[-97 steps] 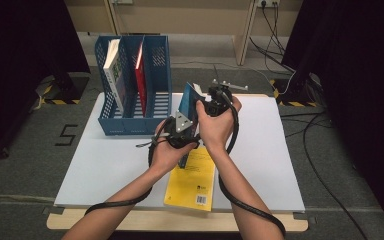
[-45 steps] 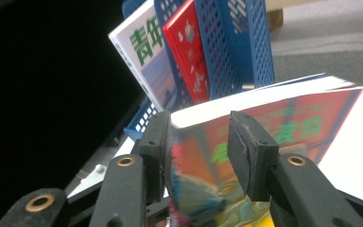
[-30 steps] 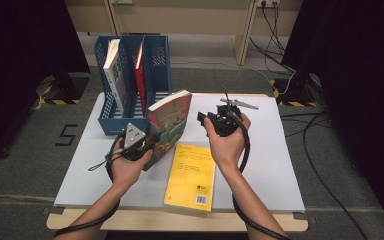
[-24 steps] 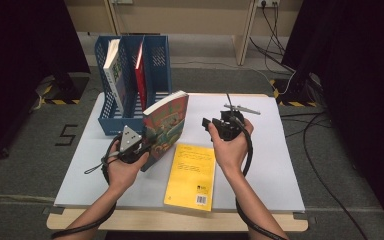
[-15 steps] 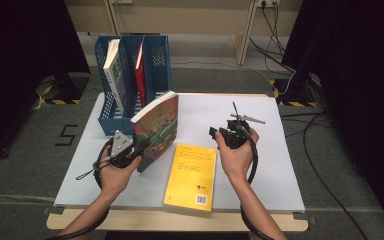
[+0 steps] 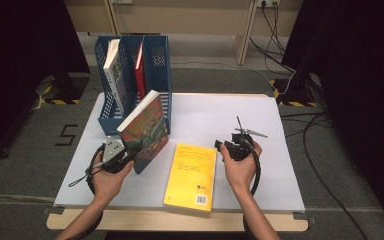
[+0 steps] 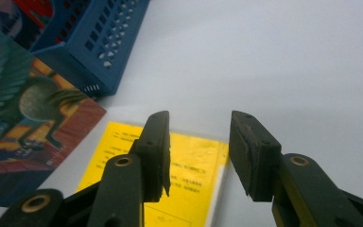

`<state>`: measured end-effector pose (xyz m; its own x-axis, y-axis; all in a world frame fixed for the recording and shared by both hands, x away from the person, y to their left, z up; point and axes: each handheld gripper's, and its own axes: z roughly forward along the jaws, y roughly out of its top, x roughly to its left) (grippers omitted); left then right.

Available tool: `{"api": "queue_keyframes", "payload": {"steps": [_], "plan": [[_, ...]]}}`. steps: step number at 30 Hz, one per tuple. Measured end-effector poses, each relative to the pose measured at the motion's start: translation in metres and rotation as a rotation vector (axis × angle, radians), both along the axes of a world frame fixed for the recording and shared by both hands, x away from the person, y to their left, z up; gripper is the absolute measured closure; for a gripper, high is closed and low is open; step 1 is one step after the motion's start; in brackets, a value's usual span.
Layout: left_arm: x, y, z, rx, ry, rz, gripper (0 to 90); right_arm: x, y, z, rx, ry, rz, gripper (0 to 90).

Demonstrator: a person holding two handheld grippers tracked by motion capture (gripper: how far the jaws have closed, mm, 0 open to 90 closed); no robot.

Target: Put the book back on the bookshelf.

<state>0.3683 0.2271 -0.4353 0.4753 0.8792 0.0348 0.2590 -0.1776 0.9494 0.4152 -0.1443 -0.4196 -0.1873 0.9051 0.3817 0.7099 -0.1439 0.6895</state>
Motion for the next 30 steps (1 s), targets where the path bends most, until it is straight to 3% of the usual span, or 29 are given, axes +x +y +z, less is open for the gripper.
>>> {"api": "queue_keyframes", "payload": {"steps": [9,13,16,30], "plan": [[0.0,0.0,-0.001,-0.019,-0.007,0.0,73.2,-0.008,-0.016,-0.019,0.006,0.007,-0.023,58.9],[0.001,0.001,-0.001,-0.025,-0.029,-0.002,72.2,-0.011,-0.023,-0.029,0.034,0.033,-0.045,58.6],[0.003,0.001,0.007,-0.03,-0.065,-0.007,70.9,-0.013,-0.026,-0.032,0.036,0.032,-0.046,58.5],[0.014,-0.001,0.037,-0.101,-0.157,0.007,68.6,-0.017,-0.031,-0.03,0.043,0.019,-0.052,57.9]]}}
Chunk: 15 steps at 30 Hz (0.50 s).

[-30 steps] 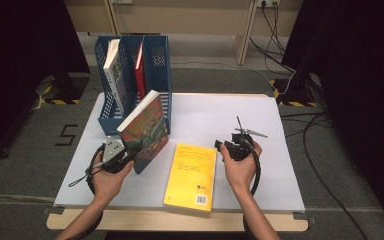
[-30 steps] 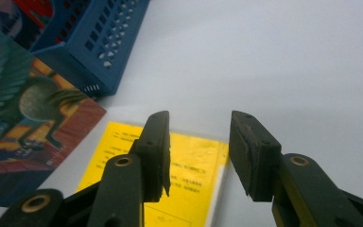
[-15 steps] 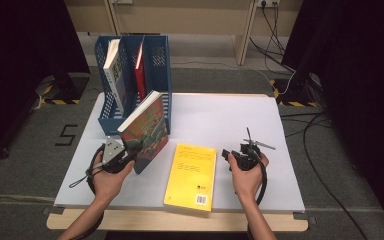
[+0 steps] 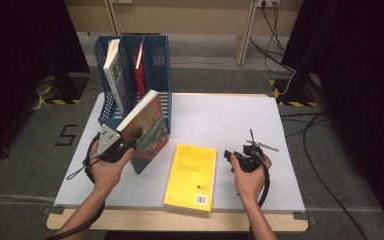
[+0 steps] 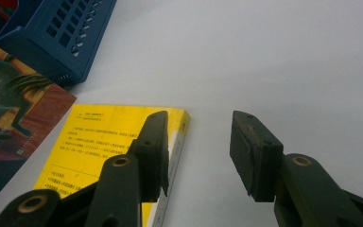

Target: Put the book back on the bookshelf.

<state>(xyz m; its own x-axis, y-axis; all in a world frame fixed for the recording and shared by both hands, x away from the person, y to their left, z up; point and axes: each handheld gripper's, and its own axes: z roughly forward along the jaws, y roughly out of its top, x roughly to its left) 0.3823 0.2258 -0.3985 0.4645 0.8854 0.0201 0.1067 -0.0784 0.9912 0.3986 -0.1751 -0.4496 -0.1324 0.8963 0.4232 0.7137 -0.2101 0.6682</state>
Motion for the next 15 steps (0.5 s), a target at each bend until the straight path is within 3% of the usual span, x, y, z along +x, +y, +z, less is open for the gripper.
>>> {"api": "queue_keyframes", "payload": {"steps": [15], "plan": [[0.0012,-0.002,0.0018,0.001,-0.008,0.023,71.7,-0.0019,-0.0067,-0.0066,0.012,0.008,-0.008,57.4]]}}
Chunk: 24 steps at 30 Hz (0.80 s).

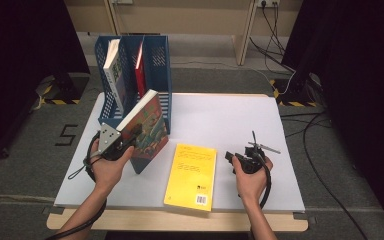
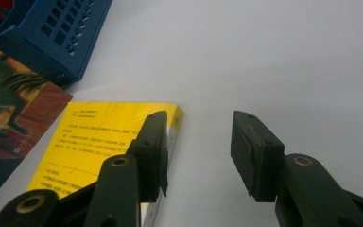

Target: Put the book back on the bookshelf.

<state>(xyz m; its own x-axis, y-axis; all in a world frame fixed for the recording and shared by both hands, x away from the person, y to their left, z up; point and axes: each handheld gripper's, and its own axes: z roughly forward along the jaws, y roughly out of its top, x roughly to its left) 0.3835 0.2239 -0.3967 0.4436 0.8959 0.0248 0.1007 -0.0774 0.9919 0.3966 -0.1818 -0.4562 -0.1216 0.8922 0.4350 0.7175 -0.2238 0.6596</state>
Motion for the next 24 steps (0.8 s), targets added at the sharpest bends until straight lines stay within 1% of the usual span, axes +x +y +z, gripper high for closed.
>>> {"api": "queue_keyframes", "payload": {"steps": [3,4,6,7,10,12,13,15,16,20,23,24], "plan": [[0.0,0.0,0.0,-0.01,0.008,-0.005,72.5,-0.001,-0.002,-0.002,-0.002,-0.001,-0.002,57.4],[0.0,0.0,0.001,-0.012,0.01,-0.008,72.8,-0.002,-0.002,-0.002,0.004,0.007,-0.01,57.4],[0.0,-0.001,0.001,-0.014,0.015,-0.011,73.0,-0.002,-0.004,-0.004,-0.018,-0.009,-0.006,57.4],[0.0,-0.001,0.001,-0.015,0.018,-0.013,73.1,-0.002,-0.003,-0.004,-0.02,-0.007,-0.008,57.4],[0.0,0.0,0.002,-0.023,0.027,-0.014,73.4,-0.004,-0.004,-0.005,-0.029,-0.021,-0.014,57.4],[0.001,0.0,0.002,-0.028,0.031,-0.016,73.5,-0.004,-0.004,-0.007,-0.05,-0.027,-0.008,57.3],[0.001,0.001,0.002,-0.029,0.032,-0.016,73.6,-0.004,-0.005,-0.007,-0.049,-0.024,-0.005,57.3],[0.002,0.001,0.004,-0.033,0.041,-0.016,73.7,-0.004,-0.004,-0.008,-0.035,-0.018,-0.019,57.4],[0.002,0.001,0.004,-0.036,0.044,-0.015,73.7,-0.004,-0.005,-0.009,-0.047,-0.025,-0.012,57.4],[0.004,0.0,0.007,-0.038,0.057,-0.014,73.9,-0.006,-0.004,-0.012,-0.05,-0.016,-0.01,57.3],[0.006,-0.002,0.009,-0.039,0.069,-0.009,73.9,-0.006,-0.002,-0.012,-0.035,-0.007,-0.014,57.4],[0.006,-0.003,0.01,-0.039,0.071,-0.008,74.0,-0.005,-0.003,-0.012,-0.046,-0.018,-0.009,57.4]]}}
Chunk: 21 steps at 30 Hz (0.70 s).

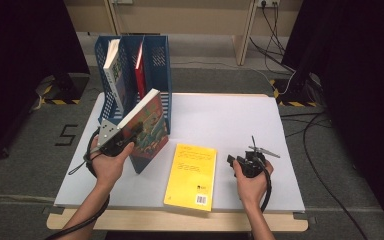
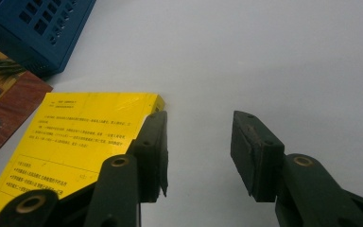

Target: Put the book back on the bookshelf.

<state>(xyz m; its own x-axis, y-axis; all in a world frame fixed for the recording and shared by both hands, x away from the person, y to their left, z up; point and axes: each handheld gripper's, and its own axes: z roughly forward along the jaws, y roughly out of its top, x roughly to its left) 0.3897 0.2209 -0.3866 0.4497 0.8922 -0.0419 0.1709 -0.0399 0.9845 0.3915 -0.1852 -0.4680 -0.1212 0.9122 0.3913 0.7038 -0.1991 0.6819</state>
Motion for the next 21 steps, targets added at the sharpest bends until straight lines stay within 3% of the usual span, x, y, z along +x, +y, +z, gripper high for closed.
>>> {"api": "queue_keyframes", "payload": {"steps": [11,21], "plan": [[-0.001,-0.001,0.013,0.018,0.018,0.007,74.1,0.0,-0.003,0.002,0.01,-0.003,-0.005,57.4],[-0.001,0.002,0.028,-0.005,0.009,0.017,74.1,0.0,-0.003,0.001,0.011,-0.004,-0.004,57.4]]}}
